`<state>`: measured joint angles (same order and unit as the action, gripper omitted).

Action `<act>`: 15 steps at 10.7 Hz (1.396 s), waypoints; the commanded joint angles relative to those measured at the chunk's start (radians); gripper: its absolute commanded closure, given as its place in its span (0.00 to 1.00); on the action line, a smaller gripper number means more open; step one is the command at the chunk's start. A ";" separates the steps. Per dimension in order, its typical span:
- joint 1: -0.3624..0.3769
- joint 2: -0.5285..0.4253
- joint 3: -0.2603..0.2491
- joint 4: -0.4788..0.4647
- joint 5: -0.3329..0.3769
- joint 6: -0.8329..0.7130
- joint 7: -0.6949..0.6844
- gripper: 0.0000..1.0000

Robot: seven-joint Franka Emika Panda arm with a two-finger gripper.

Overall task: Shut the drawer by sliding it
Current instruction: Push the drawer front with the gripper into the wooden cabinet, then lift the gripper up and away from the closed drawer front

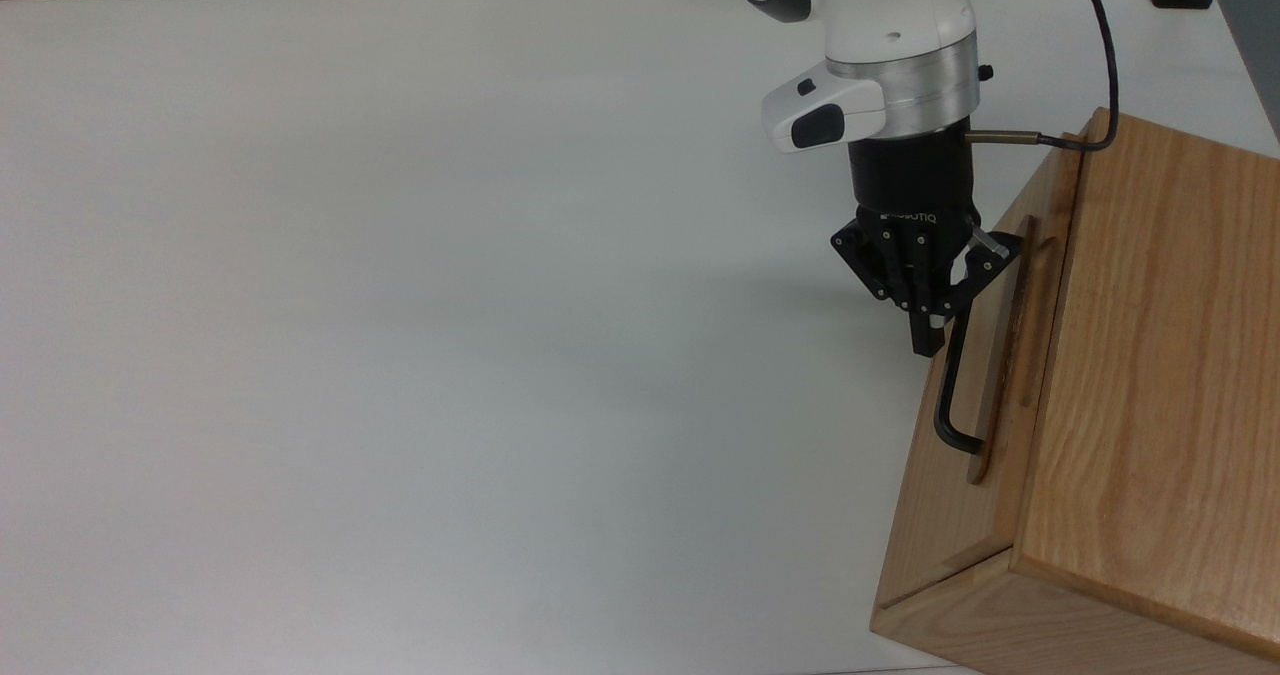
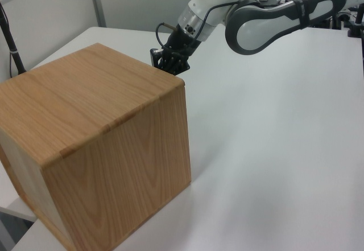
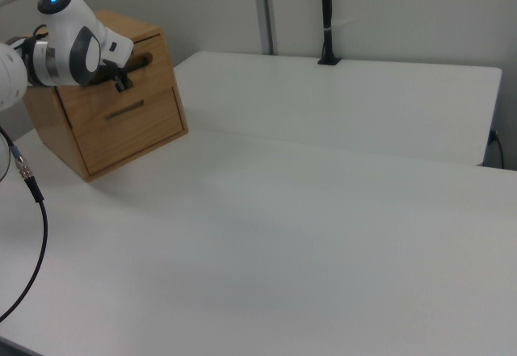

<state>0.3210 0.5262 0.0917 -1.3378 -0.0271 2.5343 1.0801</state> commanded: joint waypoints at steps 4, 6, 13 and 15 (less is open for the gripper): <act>0.041 0.049 -0.007 0.032 -0.056 0.093 0.021 1.00; 0.027 0.038 -0.006 0.023 -0.057 0.090 0.020 1.00; -0.230 -0.254 0.056 -0.141 -0.046 -0.456 -0.307 1.00; -0.298 -0.308 0.056 -0.141 -0.048 -0.627 -0.527 1.00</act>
<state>0.0968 0.3052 0.1319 -1.4199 -0.0717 2.0444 0.7658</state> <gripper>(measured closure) 0.996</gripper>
